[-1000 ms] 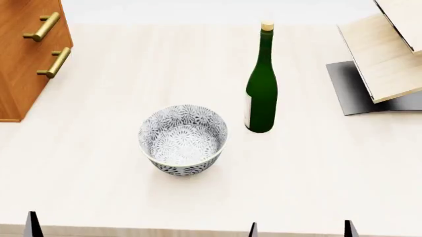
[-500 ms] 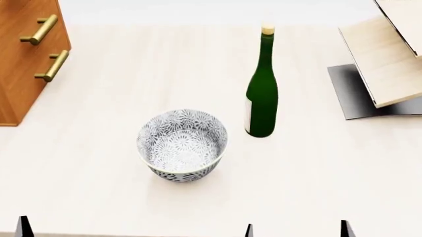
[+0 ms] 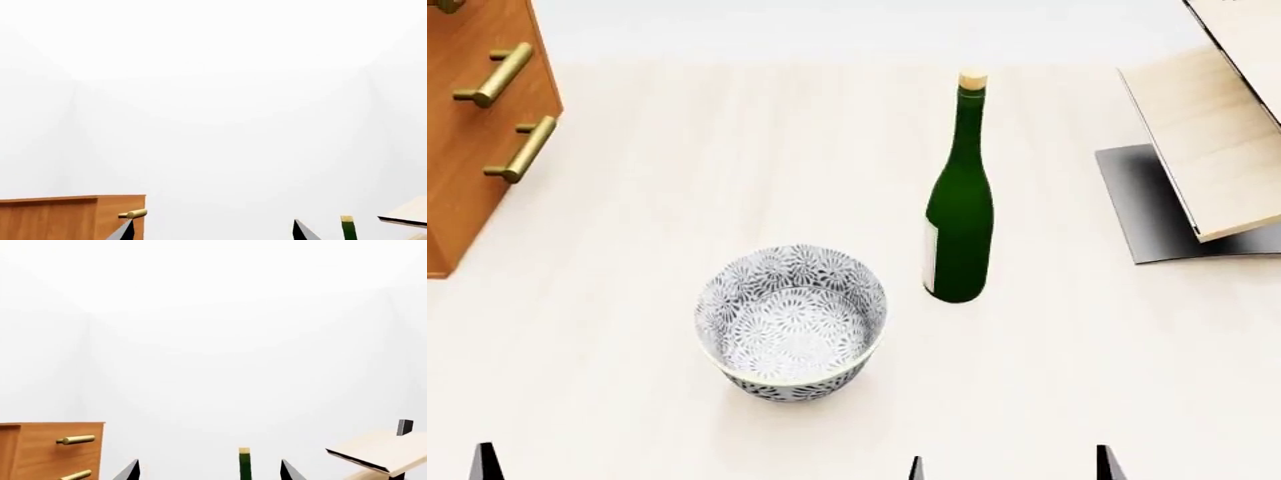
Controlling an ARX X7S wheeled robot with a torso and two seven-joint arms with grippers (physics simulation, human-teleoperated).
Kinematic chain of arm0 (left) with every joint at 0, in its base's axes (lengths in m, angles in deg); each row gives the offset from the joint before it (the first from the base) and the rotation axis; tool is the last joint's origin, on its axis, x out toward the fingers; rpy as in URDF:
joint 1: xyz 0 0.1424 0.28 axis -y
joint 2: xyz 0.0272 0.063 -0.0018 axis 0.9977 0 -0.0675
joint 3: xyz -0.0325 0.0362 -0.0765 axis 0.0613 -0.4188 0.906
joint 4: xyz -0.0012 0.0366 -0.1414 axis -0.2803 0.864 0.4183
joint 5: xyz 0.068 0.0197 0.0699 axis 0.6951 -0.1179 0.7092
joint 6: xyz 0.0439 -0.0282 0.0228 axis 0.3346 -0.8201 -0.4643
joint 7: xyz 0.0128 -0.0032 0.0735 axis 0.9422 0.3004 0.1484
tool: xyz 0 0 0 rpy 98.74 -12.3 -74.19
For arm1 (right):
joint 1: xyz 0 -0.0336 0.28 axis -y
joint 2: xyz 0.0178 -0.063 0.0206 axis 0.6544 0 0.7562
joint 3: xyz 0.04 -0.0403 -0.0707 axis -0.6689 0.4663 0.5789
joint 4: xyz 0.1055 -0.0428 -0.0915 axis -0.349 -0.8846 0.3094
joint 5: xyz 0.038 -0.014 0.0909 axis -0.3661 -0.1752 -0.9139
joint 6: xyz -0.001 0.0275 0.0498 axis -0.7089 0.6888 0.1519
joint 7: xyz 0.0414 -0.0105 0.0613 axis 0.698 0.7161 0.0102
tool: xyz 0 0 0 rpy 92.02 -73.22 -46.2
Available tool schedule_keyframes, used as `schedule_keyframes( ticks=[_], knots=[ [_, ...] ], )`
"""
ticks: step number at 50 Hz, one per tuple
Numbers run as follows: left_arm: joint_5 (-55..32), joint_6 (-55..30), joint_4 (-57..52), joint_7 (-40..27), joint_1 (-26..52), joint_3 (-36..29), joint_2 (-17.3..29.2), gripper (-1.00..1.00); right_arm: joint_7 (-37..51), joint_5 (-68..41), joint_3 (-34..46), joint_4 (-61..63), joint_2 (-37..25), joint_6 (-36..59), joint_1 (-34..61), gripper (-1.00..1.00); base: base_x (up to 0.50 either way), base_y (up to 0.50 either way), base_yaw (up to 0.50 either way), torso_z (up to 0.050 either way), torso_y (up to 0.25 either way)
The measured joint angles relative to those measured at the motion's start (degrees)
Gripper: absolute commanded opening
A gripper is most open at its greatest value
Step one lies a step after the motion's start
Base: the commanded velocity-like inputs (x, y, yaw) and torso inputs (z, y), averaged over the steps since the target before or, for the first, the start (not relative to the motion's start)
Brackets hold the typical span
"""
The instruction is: Put the wine bottle on the wine rack.
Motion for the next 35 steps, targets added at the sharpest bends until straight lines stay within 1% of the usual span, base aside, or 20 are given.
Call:
schedule_keyframes(
  ticks=[35],
  knots=[
    [0.1, -0.1, -0.1, -1.3, 0.2, -1.1, 1.3, 1.00, 1.4, 0.2, 1.2, -0.4, -1.2, 0.0, 0.4, 1.00, 0.14, 0.00, 0.00, 0.000, 0.000]
  ],
)
